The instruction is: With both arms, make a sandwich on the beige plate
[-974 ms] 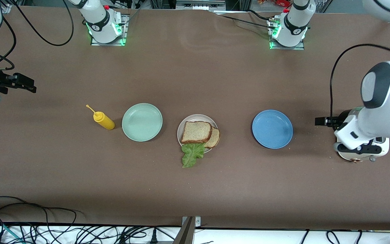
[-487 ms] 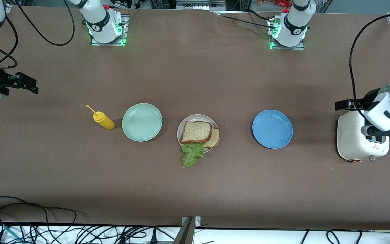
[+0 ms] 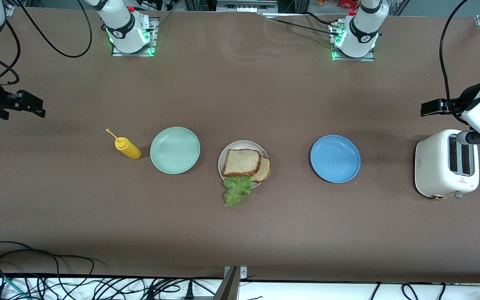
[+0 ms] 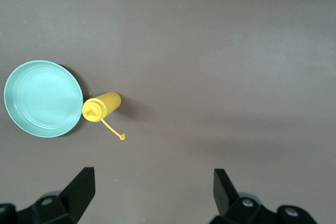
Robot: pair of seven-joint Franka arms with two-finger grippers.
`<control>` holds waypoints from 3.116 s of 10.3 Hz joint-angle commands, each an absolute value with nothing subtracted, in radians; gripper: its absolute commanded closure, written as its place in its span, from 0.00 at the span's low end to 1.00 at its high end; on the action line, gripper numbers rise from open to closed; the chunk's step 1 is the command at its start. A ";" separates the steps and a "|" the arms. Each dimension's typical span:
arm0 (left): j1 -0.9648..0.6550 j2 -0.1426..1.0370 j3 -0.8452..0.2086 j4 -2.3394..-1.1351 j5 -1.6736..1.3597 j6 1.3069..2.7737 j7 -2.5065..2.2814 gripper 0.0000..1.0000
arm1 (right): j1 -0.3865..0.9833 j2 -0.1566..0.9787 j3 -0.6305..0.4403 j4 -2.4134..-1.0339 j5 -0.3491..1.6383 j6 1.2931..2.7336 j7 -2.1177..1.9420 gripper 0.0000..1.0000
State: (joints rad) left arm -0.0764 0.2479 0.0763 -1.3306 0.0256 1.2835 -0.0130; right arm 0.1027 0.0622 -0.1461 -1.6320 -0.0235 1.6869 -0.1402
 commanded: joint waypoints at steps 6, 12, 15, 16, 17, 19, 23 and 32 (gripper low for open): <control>-0.077 0.081 0.063 -1.603 0.048 1.440 -0.023 0.00 | 0.066 0.049 -0.072 -1.605 -0.009 1.606 -0.008 0.00; -0.077 0.080 0.067 -1.520 0.052 1.430 -0.011 0.00 | 0.023 0.049 -0.071 -1.605 0.032 1.603 -0.020 0.00; -0.075 0.081 0.069 -1.482 0.055 1.428 -0.005 0.00 | 0.032 0.049 -0.063 -1.601 0.003 1.603 -0.020 0.00; -0.078 0.083 0.066 -1.479 0.055 1.427 0.008 0.00 | 0.032 0.049 -0.067 -1.600 0.000 1.603 -0.020 0.00; -0.081 0.084 0.064 -1.479 0.054 1.421 0.008 0.00 | 0.032 0.048 -0.069 -1.600 0.003 1.601 -0.021 0.00; -0.078 0.089 0.064 -1.480 0.055 1.419 0.012 0.00 | 0.032 0.043 -0.069 -1.600 0.002 1.592 -0.025 0.00; -0.077 0.110 0.064 -1.486 0.046 1.420 0.018 0.00 | 0.032 0.044 -0.069 -1.600 0.000 1.566 -0.048 0.00; -0.086 0.112 0.064 -1.483 0.041 1.420 0.015 0.00 | 0.031 0.044 -0.067 -1.600 0.006 1.566 -0.048 0.00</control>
State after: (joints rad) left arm -0.0836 0.1115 0.0629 -1.4935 0.0256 1.4303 -0.0050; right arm 0.0413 0.0543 -0.0754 -1.6074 0.0089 1.5838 -0.0357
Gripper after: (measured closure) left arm 0.000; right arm 0.000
